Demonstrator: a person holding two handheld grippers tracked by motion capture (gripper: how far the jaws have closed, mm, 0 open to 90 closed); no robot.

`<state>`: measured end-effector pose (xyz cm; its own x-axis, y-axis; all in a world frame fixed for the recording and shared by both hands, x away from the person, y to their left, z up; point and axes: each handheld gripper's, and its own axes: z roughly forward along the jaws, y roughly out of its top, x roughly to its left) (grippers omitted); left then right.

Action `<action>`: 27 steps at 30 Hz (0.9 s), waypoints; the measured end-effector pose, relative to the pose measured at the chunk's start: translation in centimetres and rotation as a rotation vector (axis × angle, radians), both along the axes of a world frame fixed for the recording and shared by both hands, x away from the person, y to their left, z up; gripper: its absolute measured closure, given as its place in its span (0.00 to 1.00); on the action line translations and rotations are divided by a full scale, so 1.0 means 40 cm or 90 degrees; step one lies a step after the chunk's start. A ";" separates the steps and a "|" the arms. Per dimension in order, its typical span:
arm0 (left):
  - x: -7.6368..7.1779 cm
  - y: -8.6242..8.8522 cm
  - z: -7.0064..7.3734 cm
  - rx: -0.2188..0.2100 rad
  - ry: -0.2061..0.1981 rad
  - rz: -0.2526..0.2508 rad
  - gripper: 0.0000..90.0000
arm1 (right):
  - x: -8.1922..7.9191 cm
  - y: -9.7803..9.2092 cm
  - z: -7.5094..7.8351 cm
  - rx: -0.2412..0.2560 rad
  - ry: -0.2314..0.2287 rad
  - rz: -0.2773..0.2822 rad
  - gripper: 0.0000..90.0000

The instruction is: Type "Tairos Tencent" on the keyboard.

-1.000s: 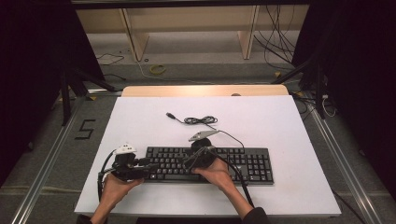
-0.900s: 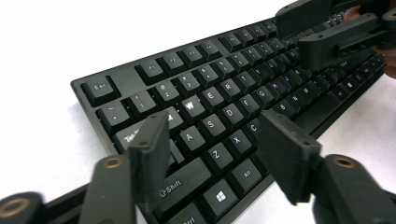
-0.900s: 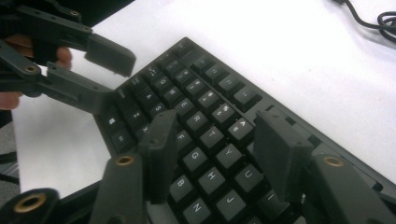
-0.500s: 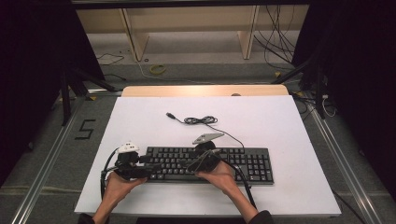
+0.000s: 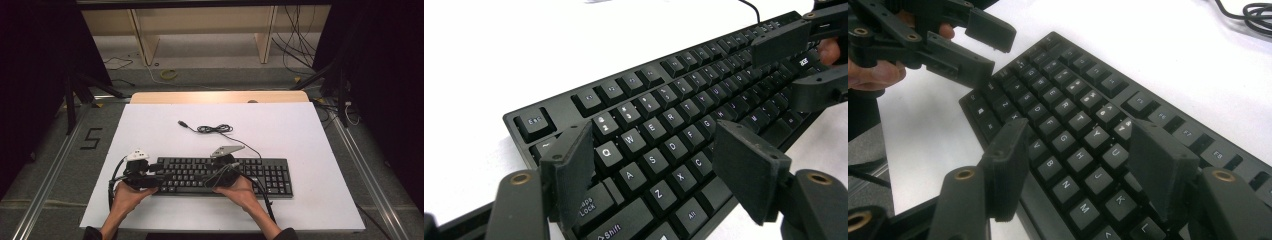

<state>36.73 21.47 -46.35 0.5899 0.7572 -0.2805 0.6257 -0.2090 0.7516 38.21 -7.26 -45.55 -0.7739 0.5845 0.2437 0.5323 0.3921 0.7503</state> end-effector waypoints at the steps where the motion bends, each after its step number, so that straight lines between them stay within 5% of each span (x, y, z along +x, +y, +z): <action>1: 0.002 -0.001 0.000 -0.001 -0.001 0.001 0.36 | -0.001 -0.001 0.000 0.000 0.002 -0.002 0.46; 14: 0.027 -0.011 0.004 0.014 0.008 -0.005 0.40 | -0.021 -0.011 0.001 0.002 -0.005 0.005 0.45; 27: 0.052 -0.038 0.000 0.049 0.028 -0.022 0.70 | -0.037 -0.016 0.001 0.003 -0.007 0.013 0.44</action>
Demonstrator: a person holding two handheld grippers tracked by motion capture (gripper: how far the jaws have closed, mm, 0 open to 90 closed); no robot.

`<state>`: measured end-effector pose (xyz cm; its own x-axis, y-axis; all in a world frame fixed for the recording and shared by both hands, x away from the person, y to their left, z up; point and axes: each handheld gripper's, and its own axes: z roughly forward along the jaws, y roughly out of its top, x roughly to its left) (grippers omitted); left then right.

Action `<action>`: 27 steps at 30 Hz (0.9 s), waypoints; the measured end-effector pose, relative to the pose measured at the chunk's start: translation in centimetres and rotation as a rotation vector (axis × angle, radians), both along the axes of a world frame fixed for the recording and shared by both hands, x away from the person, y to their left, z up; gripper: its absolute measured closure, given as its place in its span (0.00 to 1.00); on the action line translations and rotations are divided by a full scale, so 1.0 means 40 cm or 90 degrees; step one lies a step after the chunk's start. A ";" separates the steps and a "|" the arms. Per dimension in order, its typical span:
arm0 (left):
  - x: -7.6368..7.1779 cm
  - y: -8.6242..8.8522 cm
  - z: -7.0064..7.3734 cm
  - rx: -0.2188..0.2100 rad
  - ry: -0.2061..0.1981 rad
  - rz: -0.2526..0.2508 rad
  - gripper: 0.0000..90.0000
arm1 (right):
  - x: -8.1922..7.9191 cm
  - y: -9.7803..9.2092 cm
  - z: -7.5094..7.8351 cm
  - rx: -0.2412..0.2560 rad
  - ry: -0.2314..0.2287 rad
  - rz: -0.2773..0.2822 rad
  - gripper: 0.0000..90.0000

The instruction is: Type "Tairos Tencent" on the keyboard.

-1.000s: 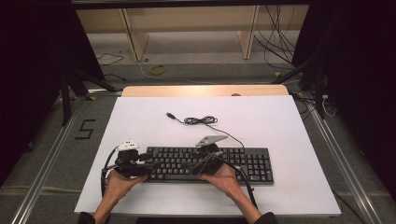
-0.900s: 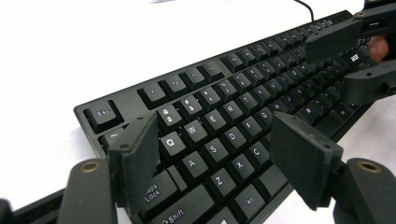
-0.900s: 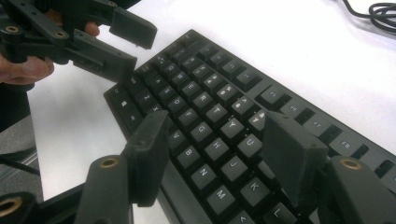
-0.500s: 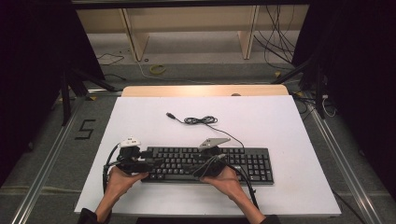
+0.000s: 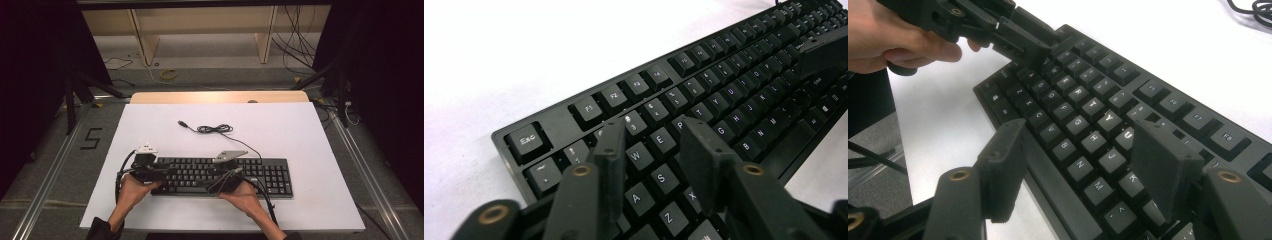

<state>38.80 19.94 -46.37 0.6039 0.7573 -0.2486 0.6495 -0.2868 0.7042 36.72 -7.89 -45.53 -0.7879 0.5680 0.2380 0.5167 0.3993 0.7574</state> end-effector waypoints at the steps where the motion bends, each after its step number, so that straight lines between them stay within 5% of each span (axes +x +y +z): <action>1: 0.001 -0.003 0.000 0.001 0.002 -0.002 0.72 | 0.000 -0.001 0.000 0.001 -0.001 0.000 0.44; 19: 0.020 -0.051 -0.009 0.038 0.005 -0.038 0.98 | -0.013 -0.009 -0.003 0.003 -0.003 0.002 0.44; 27: 0.029 -0.065 -0.014 0.048 0.009 -0.041 0.99 | -0.017 -0.015 -0.001 0.011 -0.005 0.002 0.41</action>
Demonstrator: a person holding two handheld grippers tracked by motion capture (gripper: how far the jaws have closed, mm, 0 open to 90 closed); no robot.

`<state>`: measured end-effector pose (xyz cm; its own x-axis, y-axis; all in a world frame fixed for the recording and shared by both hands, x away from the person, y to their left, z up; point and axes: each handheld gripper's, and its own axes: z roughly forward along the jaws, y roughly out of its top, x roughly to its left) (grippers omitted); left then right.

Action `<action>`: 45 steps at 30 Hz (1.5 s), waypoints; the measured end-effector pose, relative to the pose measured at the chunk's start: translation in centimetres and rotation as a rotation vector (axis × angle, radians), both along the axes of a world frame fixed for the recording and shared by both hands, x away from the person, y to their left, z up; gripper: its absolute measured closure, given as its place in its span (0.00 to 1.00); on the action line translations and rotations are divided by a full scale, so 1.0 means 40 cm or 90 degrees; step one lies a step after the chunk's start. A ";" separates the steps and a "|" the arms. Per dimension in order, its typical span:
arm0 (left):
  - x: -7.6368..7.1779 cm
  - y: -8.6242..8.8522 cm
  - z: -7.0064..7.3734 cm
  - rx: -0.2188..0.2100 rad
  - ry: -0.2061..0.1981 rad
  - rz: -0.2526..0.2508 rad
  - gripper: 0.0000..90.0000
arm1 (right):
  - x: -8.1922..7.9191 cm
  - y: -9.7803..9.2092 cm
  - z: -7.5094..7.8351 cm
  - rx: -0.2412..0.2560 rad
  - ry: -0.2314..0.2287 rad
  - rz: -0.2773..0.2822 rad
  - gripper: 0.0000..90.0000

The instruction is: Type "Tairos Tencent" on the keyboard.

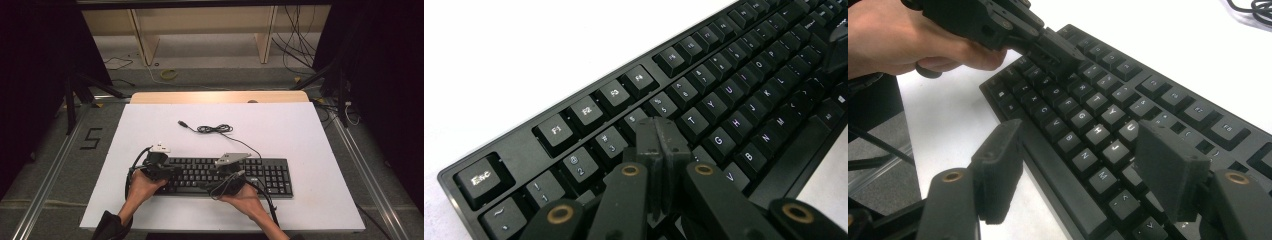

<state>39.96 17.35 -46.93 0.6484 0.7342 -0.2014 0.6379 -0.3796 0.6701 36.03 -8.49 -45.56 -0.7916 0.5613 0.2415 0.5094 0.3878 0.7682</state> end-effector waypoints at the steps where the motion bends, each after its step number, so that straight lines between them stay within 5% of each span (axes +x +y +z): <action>1: 0.001 -0.001 -0.001 0.000 -0.001 0.000 0.99 | 0.000 -0.001 0.000 0.000 -0.001 0.001 0.41; 11: 0.006 -0.004 -0.009 0.020 0.012 -0.001 0.99 | -0.004 -0.005 0.003 0.003 -0.001 0.000 0.41; 21: 0.001 -0.002 -0.004 -0.001 0.004 0.009 0.99 | -0.004 -0.006 0.001 -0.001 0.000 -0.004 0.41; 45: -0.029 0.024 0.028 -0.063 0.000 0.018 0.60 | 0.005 -0.001 -0.004 -0.008 -0.006 -0.007 0.57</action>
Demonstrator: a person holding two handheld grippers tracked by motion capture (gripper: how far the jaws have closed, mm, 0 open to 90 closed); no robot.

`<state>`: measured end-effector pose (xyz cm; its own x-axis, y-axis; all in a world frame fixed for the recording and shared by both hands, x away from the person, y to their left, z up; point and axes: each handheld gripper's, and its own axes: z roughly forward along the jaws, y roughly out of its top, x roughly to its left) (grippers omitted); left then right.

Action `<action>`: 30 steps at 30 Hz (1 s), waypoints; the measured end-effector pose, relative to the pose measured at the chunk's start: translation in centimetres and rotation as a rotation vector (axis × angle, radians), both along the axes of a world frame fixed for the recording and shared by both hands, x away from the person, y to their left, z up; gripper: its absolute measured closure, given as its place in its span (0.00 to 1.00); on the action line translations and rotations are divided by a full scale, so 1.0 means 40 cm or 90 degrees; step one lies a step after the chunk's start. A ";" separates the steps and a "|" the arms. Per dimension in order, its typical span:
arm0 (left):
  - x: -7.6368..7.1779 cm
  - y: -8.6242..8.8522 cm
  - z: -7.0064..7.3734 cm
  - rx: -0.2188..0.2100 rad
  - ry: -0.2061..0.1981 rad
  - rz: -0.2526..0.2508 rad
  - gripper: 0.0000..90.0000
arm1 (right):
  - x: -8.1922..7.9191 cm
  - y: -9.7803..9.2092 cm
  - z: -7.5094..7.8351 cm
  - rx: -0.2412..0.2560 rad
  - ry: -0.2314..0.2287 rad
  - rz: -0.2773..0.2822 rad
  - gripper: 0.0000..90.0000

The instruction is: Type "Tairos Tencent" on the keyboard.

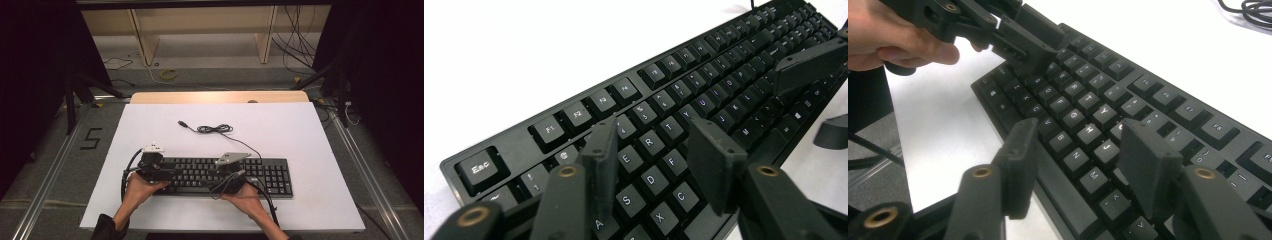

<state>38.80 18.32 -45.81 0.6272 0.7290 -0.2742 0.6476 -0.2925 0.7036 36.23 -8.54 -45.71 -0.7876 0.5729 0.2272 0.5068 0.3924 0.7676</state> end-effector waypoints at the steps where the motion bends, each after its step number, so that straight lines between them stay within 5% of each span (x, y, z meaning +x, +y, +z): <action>1: -0.001 0.002 0.000 -0.003 -0.002 0.004 0.58 | 0.001 0.001 -0.001 -0.001 0.000 -0.001 0.58; 12: -0.019 0.018 0.008 -0.038 -0.022 0.010 0.41 | 0.012 0.018 -0.004 -0.011 0.001 0.002 0.74; 30: -0.050 0.028 0.013 -0.064 -0.051 0.007 0.38 | 0.016 0.052 -0.029 -0.055 0.008 0.017 0.98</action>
<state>36.80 19.45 -45.29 0.6419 0.7078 -0.2949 0.5908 -0.2114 0.7787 36.88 -6.48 -46.86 -0.8004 0.5696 0.1870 0.5041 0.4706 0.7242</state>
